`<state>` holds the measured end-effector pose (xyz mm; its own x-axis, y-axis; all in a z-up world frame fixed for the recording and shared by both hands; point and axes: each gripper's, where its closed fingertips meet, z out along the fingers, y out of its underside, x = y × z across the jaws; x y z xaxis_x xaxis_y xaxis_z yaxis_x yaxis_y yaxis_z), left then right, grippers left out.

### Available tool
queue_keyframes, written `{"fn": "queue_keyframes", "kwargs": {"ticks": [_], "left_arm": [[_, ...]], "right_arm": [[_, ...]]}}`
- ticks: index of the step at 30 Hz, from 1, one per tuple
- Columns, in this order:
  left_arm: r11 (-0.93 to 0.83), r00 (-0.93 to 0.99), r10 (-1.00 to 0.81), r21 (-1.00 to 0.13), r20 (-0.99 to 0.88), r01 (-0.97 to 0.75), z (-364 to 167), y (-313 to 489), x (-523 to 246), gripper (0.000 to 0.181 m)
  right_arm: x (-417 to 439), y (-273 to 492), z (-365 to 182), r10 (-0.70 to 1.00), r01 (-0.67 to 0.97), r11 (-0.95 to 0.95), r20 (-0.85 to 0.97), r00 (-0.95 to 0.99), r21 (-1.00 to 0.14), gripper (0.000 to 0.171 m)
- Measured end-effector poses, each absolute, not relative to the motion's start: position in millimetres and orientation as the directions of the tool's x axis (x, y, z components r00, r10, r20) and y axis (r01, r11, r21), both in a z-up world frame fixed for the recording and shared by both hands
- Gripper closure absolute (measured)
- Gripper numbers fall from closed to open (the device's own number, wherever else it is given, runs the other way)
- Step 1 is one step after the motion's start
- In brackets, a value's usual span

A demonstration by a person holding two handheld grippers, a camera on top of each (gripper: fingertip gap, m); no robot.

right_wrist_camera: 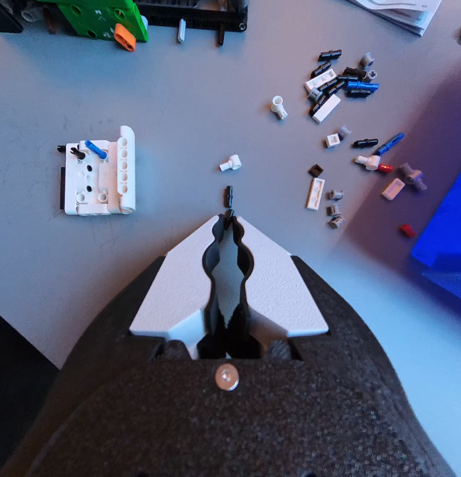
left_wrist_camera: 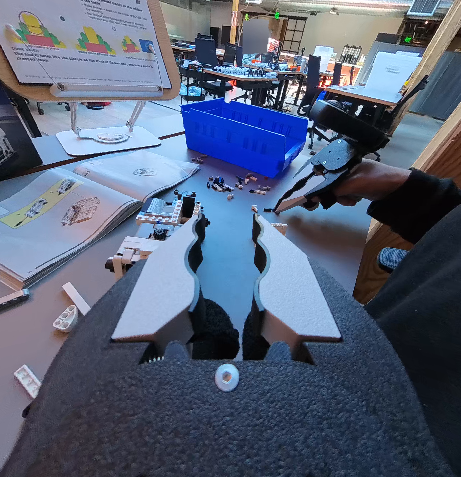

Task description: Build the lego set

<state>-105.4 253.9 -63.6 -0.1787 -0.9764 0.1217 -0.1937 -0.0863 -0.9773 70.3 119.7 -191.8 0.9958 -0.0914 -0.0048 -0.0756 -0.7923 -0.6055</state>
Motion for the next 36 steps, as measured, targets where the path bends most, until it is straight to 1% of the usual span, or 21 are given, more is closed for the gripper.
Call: {"fn": "queue_keyframes", "kwargs": {"ticks": [3,5,7,9,11,13,16,18,21,25,28,34,36], "left_arm": [[-0.084,-0.175,-0.977,-0.977,0.119,-0.194,-63.8,253.5,-106.2,0.146],[-0.076,-0.174,-0.978,-0.977,0.112,-0.198,-65.0,253.2,-106.2,0.146],[-0.073,-0.176,-0.978,-0.977,0.109,-0.2,-65.4,253.0,-105.4,0.146],[-0.071,-0.178,-0.978,-0.977,0.107,-0.2,-65.2,253.2,-104.6,0.146],[-0.068,-0.175,-0.979,-0.978,0.103,-0.196,-64.3,254.2,-104.1,0.146],[-0.063,-0.17,-0.981,-0.978,0.098,-0.199,-64.6,256.2,-103.9,0.146],[-0.059,-0.157,-0.983,-0.978,0.092,-0.202,-65.4,261.0,-104.6,0.146],[-0.071,-0.155,-0.982,-0.977,0.103,-0.199,-65.6,263.6,-104.3,0.146],[-0.077,-0.156,-0.982,-0.976,0.11,-0.205,-68.0,266.9,-102.6,0.146],[-0.075,-0.142,-0.984,-0.976,0.106,-0.207,-69.9,273.6,-101.2,0.146],[-0.097,-0.137,-0.982,-0.974,0.126,-0.203,-70.3,278.1,-100.0,0.146],[-0.116,-0.141,-0.979,-0.971,0.147,-0.21,-74.1,281.4,-95.8,0.146],[-0.111,-0.143,-0.979,-0.971,0.144,-0.214,-74.4,281.1,-94.5,0.146]], "right_arm": [[72.2,119.2,-190.0,-0.093,-0.075,-0.793,-0.001,0.996,-0.604,0.159],[78.2,122.7,-179.7,-0.103,-0.073,-0.765,0.01,0.995,-0.64,0.155],[99.2,131.7,-163.7,-0.181,-0.096,-0.702,0.047,0.982,-0.706,0.151],[121.8,142.6,-154.5,-0.28,-0.15,-0.635,0.045,0.959,-0.758,0.151],[139.7,152.7,-158.6,-0.365,-0.209,-0.609,0.037,0.93,-0.765,0.15],[153.9,161.7,-164.2,-0.423,-0.228,-0.601,0.063,0.904,-0.767,0.149],[167.1,177.1,-168.0,-0.475,-0.266,-0.578,0.052,0.879,-0.772,0.148],[172.3,190.5,-169.4,-0.477,-0.284,-0.563,0.024,0.879,-0.776,0.148],[176.3,202.9,-180.1,-0.447,-0.292,-0.603,0.011,0.895,-0.742,0.146],[183.4,207.1,-186.0,-0.437,-0.281,-0.623,0.027,0.899,-0.73,0.147],[184.1,209.3,-190.3,-0.424,-0.293,-0.628,0.001,0.906,-0.721,0.147],[184.2,210.6,-190.5,-0.398,-0.263,-0.644,0.021,0.917,-0.719,0.156],[183.5,209.5,-190.6,-0.393,-0.262,-0.651,0.02,0.919,-0.712,0.156]]}}
